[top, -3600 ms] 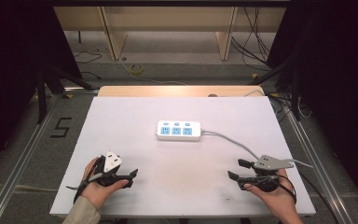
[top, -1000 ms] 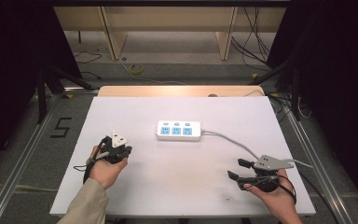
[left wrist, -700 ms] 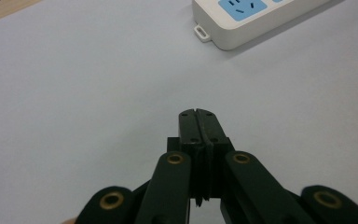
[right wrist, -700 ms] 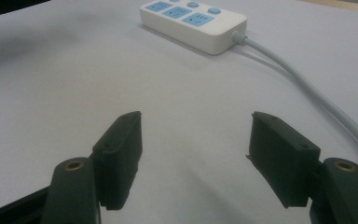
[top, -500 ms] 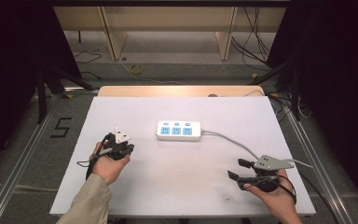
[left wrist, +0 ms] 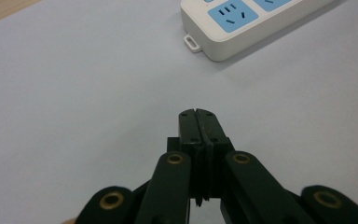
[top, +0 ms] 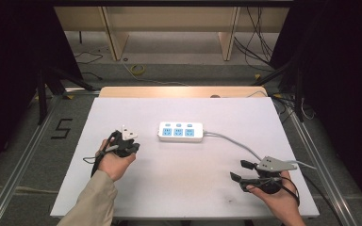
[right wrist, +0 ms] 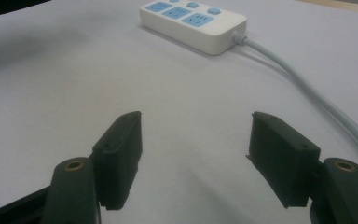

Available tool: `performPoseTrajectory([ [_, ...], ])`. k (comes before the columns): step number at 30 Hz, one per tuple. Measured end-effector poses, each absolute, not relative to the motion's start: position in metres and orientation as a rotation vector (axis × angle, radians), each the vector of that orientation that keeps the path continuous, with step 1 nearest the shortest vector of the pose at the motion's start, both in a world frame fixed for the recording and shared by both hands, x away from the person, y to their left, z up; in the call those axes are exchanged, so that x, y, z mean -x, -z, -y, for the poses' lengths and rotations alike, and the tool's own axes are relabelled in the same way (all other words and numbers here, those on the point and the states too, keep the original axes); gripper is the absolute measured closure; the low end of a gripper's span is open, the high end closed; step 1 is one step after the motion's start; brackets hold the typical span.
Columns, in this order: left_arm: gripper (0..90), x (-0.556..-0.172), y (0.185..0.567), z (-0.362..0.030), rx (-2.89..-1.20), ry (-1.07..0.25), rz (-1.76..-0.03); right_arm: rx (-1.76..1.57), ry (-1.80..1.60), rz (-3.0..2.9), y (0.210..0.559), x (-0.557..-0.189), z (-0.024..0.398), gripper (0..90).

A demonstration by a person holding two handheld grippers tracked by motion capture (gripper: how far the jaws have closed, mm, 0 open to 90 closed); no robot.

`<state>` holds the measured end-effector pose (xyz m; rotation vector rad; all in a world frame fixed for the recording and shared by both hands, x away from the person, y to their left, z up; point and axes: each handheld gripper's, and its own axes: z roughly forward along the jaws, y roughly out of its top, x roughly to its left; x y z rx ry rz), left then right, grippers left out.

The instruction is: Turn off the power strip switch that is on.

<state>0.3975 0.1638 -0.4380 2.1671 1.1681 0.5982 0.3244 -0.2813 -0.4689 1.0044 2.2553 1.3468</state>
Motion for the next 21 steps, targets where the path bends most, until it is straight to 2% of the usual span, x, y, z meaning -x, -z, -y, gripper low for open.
performPoseTrajectory([
  [21,89.9,-0.413,0.432,-0.153,-2.189,-0.591,-1.156,-1.004,-1.347,-2.257,0.469,-0.325,0.281,35.5],
])
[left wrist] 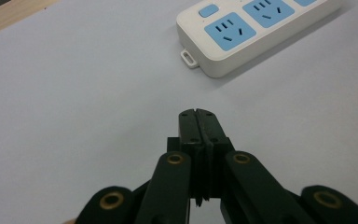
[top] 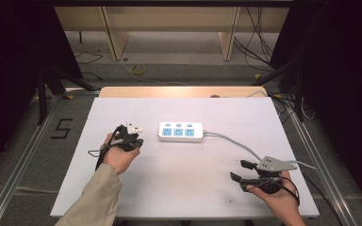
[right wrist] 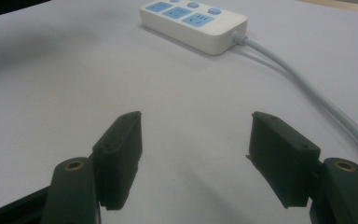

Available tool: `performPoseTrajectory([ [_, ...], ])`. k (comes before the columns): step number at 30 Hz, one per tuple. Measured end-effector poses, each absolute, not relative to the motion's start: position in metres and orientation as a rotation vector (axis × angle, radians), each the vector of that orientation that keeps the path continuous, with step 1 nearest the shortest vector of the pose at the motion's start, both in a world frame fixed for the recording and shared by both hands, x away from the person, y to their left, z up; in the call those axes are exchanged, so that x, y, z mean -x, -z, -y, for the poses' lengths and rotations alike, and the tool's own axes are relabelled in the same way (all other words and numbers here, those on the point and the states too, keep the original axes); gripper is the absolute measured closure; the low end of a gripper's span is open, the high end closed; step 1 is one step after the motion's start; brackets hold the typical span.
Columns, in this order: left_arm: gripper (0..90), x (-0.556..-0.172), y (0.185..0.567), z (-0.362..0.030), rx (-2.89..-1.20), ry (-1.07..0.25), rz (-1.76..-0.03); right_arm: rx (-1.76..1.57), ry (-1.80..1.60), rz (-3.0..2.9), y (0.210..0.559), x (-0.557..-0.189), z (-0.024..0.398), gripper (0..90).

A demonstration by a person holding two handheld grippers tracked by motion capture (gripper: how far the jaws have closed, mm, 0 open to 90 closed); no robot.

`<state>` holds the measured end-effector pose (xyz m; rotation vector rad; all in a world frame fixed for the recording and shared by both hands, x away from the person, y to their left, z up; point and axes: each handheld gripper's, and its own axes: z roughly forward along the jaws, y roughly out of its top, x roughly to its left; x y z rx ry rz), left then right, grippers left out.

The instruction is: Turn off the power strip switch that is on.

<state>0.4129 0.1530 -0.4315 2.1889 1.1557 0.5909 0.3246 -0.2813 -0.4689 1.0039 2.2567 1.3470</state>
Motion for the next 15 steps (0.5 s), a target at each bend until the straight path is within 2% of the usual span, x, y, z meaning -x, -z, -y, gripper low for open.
performPoseTrajectory([
  [15,89.9,-0.4231,0.428,-0.1443,-2.204,-0.581,-1.147,-1.004,-1.346,-2.259,0.4684,-0.3245,0.2819,35.5],
])
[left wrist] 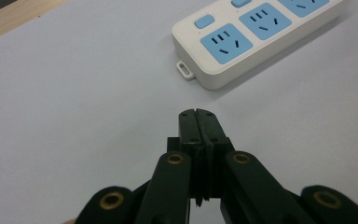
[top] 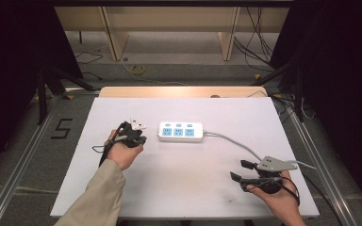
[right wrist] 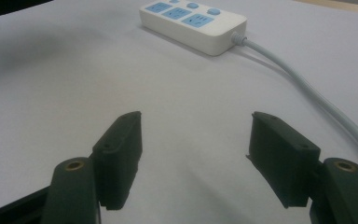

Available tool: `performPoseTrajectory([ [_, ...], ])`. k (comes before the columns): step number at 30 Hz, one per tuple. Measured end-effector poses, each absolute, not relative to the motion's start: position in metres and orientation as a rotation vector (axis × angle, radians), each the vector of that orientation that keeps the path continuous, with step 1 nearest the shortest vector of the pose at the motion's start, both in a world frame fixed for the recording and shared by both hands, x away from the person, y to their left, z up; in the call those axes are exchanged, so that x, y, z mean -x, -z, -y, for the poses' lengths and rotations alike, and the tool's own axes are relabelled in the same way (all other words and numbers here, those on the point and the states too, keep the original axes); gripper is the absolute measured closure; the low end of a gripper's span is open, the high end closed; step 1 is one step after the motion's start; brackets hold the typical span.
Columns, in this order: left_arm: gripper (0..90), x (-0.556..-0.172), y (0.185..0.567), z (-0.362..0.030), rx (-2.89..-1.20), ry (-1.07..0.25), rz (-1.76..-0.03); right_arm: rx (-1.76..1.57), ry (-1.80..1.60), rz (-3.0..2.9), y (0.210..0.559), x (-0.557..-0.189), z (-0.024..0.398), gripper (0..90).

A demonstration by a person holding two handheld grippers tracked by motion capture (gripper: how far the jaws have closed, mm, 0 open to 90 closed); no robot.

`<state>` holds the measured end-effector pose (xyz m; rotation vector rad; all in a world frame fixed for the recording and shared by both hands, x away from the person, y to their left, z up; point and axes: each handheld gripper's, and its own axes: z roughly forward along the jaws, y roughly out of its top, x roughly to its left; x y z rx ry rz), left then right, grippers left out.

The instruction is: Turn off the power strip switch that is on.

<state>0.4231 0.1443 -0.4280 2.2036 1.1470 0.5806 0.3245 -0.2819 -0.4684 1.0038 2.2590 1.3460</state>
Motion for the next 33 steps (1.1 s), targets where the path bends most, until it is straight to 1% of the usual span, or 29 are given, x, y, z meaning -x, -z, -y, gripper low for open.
performPoseTrajectory([
  [33,89.9,-0.44,0.423,-0.132,-2.203,-0.565,-1.15,-1.006,-1.349,-2.258,0.469,-0.325,0.282,35.5],
])
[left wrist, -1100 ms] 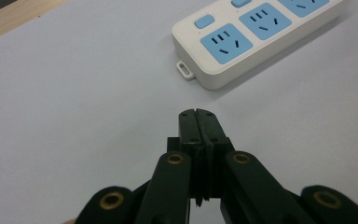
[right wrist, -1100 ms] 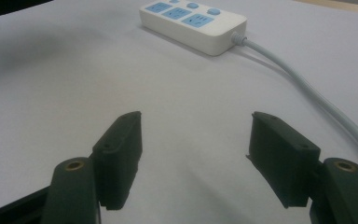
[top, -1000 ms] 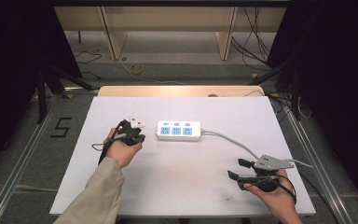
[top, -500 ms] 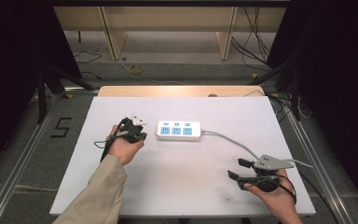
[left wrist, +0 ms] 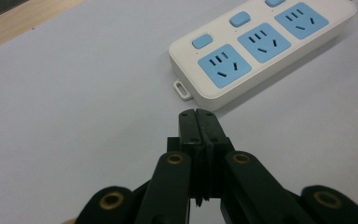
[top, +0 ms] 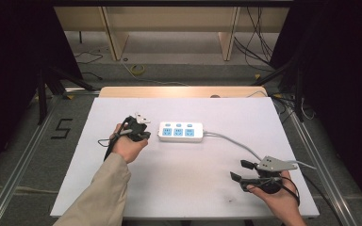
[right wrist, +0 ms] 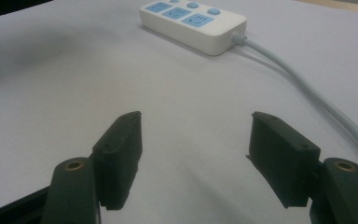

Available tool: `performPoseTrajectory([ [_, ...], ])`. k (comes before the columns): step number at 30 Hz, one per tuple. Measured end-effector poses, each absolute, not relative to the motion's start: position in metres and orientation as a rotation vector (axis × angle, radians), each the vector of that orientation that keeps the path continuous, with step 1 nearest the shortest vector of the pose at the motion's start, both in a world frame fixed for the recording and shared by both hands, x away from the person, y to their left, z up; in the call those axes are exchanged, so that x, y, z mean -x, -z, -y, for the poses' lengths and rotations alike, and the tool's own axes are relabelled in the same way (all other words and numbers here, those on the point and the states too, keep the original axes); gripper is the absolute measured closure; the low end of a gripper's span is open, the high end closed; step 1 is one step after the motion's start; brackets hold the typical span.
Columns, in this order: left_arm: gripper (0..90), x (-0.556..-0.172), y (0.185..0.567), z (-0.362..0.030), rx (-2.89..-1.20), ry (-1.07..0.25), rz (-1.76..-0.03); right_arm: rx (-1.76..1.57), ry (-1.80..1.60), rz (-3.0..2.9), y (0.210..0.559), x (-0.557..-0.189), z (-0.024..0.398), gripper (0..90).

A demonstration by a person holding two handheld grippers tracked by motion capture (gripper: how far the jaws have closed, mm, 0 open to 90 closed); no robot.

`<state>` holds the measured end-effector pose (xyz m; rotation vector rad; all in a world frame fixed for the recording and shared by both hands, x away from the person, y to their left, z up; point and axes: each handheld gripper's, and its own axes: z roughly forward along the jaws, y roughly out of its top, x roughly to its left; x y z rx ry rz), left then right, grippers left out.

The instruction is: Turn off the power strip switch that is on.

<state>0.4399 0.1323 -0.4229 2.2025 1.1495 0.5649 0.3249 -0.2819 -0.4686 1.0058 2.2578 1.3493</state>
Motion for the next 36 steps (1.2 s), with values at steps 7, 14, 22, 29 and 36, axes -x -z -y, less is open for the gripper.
performPoseTrajectory([
  [7,89.9,-0.443,0.422,-0.129,-2.205,-0.562,-1.145,-1.005,-1.349,-2.259,0.469,-0.325,0.282,35.5],
  [14,89.9,-0.447,0.422,-0.125,-2.212,-0.555,-1.146,-1.007,-1.35,-2.257,0.468,-0.325,0.282,35.5],
  [22,89.9,-0.453,0.421,-0.122,-2.209,-0.546,-1.15,-1.009,-1.35,-2.257,0.468,-0.325,0.282,35.5],
  [29,89.9,-0.459,0.419,-0.122,-2.225,-0.554,-1.148,-1.006,-1.35,-2.258,0.469,-0.325,0.282,35.5],
  [36,89.8,-0.465,0.419,-0.12,-2.236,-0.561,-1.152,-1.003,-1.349,-2.26,0.469,-0.325,0.282,35.5],
])
